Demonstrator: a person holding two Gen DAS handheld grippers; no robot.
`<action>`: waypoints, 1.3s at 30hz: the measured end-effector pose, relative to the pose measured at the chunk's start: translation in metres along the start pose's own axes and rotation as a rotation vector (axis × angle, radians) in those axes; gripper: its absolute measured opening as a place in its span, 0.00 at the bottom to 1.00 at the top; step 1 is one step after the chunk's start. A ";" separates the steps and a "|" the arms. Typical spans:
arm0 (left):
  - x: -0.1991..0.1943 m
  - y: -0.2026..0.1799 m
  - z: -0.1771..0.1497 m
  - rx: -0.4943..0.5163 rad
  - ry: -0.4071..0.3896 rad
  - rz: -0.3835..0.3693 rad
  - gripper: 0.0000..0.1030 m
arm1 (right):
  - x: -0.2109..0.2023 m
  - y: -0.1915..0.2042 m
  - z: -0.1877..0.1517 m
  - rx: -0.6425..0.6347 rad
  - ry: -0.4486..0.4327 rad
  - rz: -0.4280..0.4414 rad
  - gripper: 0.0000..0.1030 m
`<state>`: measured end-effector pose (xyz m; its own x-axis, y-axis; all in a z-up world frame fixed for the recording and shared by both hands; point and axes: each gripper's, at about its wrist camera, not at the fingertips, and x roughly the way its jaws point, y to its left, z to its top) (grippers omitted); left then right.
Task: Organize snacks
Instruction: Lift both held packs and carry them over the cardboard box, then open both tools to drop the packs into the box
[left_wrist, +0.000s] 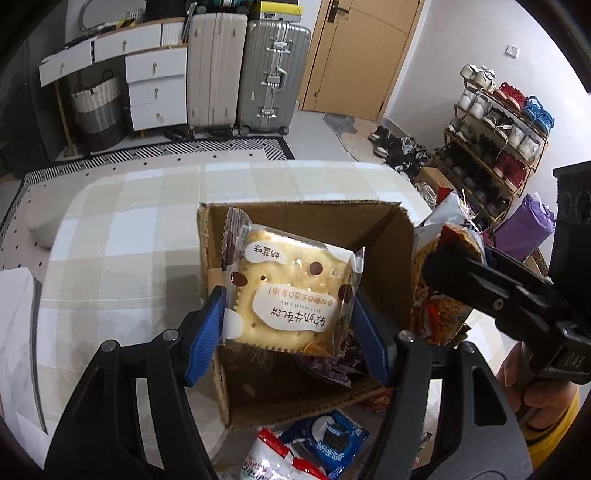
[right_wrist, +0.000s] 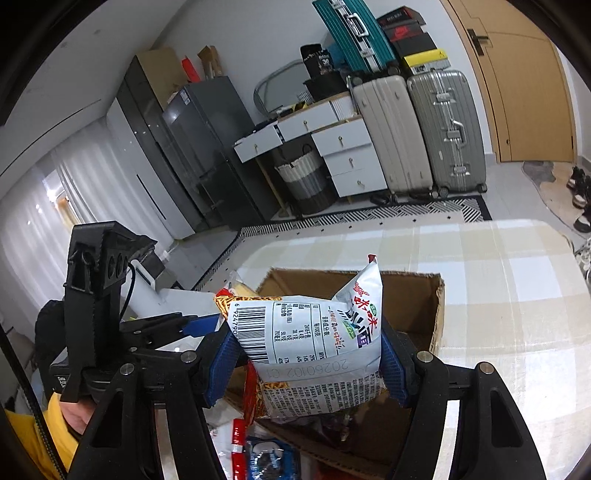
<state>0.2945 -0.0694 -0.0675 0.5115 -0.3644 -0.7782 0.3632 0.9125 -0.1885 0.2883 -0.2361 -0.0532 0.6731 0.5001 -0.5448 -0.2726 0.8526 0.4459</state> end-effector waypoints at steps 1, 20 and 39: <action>0.008 0.001 0.002 0.000 0.007 0.006 0.62 | 0.001 -0.001 0.000 -0.007 0.001 -0.002 0.66; 0.041 -0.006 0.006 0.044 0.045 -0.001 0.65 | 0.015 -0.010 -0.004 0.027 0.046 0.009 0.66; 0.018 -0.004 0.003 0.051 0.013 0.061 0.74 | 0.016 -0.019 -0.007 0.065 0.071 -0.055 0.67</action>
<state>0.3045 -0.0803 -0.0787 0.5240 -0.3061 -0.7948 0.3710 0.9221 -0.1105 0.2993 -0.2430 -0.0752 0.6350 0.4642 -0.6175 -0.1900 0.8686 0.4576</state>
